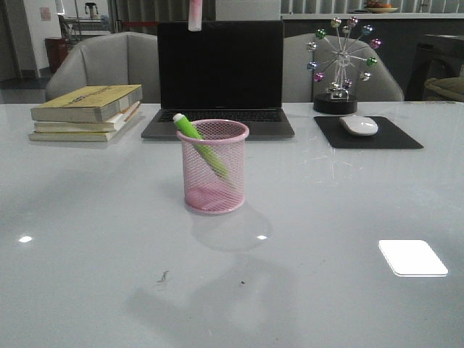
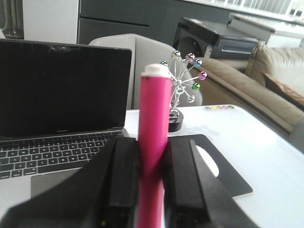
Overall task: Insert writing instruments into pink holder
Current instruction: 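Lift the pink marker upright and carry it over the holder, then lower the pink marker into the holder and open the left gripper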
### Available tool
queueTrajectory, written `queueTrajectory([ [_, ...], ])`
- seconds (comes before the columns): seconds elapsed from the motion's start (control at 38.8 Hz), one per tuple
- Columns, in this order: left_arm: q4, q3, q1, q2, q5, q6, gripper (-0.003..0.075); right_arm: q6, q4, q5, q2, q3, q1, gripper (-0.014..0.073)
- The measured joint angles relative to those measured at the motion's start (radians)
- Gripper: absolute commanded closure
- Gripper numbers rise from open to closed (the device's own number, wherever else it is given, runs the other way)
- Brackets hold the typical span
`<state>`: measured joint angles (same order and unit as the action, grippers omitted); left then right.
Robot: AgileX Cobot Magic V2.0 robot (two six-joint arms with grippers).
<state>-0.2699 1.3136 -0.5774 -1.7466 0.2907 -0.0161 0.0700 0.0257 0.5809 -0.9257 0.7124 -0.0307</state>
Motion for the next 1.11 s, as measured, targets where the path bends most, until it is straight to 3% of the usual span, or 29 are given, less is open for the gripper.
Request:
queueTrajectory([
  [0.44,-0.011,-0.178,-0.034,-0.061,0.195,0.201,0.0629,0.000,0.044,0.004,0.000,0.000,0.000,0.0258],
  [0.75,-0.010,-0.179,-0.108,-0.140,0.213,0.209,0.0629,0.000,0.056,0.006,0.000,0.000,0.000,0.0258],
  [1.11,-0.010,-0.179,-0.079,-0.153,0.212,0.209,0.0629,0.000,0.056,0.011,0.000,0.000,0.000,0.0258],
])
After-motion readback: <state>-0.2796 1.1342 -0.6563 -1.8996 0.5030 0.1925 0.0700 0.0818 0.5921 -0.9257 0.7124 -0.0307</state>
